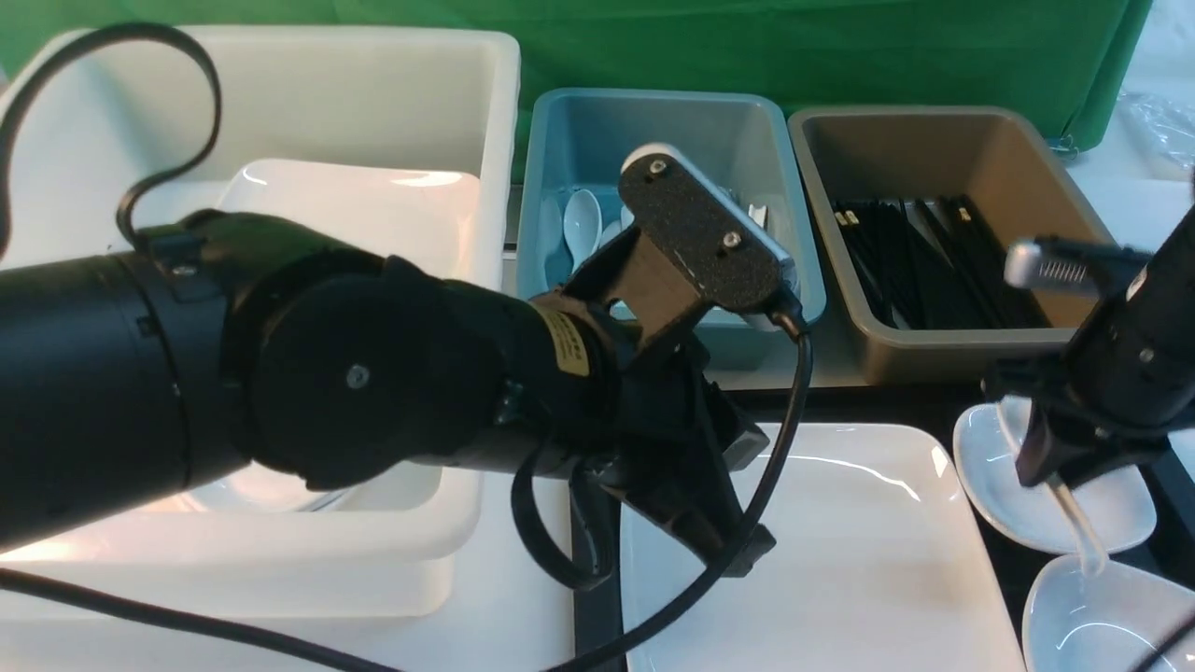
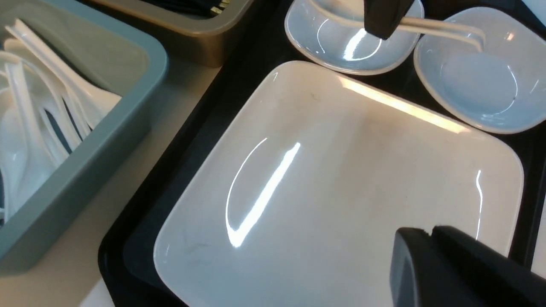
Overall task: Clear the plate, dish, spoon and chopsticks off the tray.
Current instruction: Use the right arm to grab a soup spoon from the plate, then use the right arm to put the soup spoon into the small storage box in the middle
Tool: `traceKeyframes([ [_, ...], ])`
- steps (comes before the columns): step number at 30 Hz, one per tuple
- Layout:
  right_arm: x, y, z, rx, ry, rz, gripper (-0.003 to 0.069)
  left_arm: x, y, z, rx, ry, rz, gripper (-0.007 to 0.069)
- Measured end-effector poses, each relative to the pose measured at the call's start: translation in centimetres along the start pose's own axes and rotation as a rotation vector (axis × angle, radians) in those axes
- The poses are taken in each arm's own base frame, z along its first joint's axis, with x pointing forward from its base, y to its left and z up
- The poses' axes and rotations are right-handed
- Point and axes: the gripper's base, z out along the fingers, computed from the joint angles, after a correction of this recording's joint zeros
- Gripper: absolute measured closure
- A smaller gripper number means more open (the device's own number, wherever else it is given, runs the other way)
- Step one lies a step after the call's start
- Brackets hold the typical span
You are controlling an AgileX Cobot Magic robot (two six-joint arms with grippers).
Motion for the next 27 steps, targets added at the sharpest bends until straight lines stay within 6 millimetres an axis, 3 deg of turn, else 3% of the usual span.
traceKeyframes([
  [4,1.6,4.6,-4.6,-0.119,-0.140,-0.157,0.0458,-0.2,0.4,-0.2,-0.036,-0.026,-0.065,0.0613],
  [7,1.1,7.1,-6.8,-0.171,-0.227,-0.230,0.0458,-0.6,1.2,-0.7,-0.070,-0.062,-0.092,0.0613],
  [9,-0.6,9.9,-8.7,-0.214,-0.324,-0.306,0.0458,-1.0,2.9,-1.4,-0.120,-0.097,-0.143,0.0613],
  [12,-3.8,12.3,-9.5,-0.251,-0.425,-0.335,0.0458,-0.7,5.4,-2.1,-0.187,-0.111,-0.222,0.0613],
  [13,-4.2,12.5,-9.1,-0.250,-0.420,-0.334,0.0458,-0.7,5.6,-2.1,-0.191,-0.110,-0.226,0.0613],
  [14,-6.4,13.6,-8.7,-0.261,-0.453,-0.340,0.0458,-0.2,6.6,-2.4,-0.216,-0.097,-0.255,0.0613],
  [17,-9.9,15.1,-7.7,-0.277,-0.501,-0.337,0.0458,0.5,7.5,-2.7,-0.228,-0.053,-0.289,0.0613],
  [21,-13.8,16.6,-4.4,-0.290,-0.519,-0.314,0.0458,1.2,7.1,-2.7,-0.182,0.035,-0.298,0.0613],
  [24,-15.2,17.0,-2.2,-0.289,-0.511,-0.310,0.0444,1.5,6.7,-2.9,-0.146,0.076,-0.297,0.0613],
  [25,-15.7,17.1,-0.9,-0.285,-0.496,-0.303,0.0409,1.5,6.4,-3.3,-0.130,0.086,-0.305,0.0613],
  [27,-16.0,17.1,0.1,-0.281,-0.476,-0.288,0.0328,1.3,6.1,-4.0,-0.121,0.071,-0.305,0.0613],
])
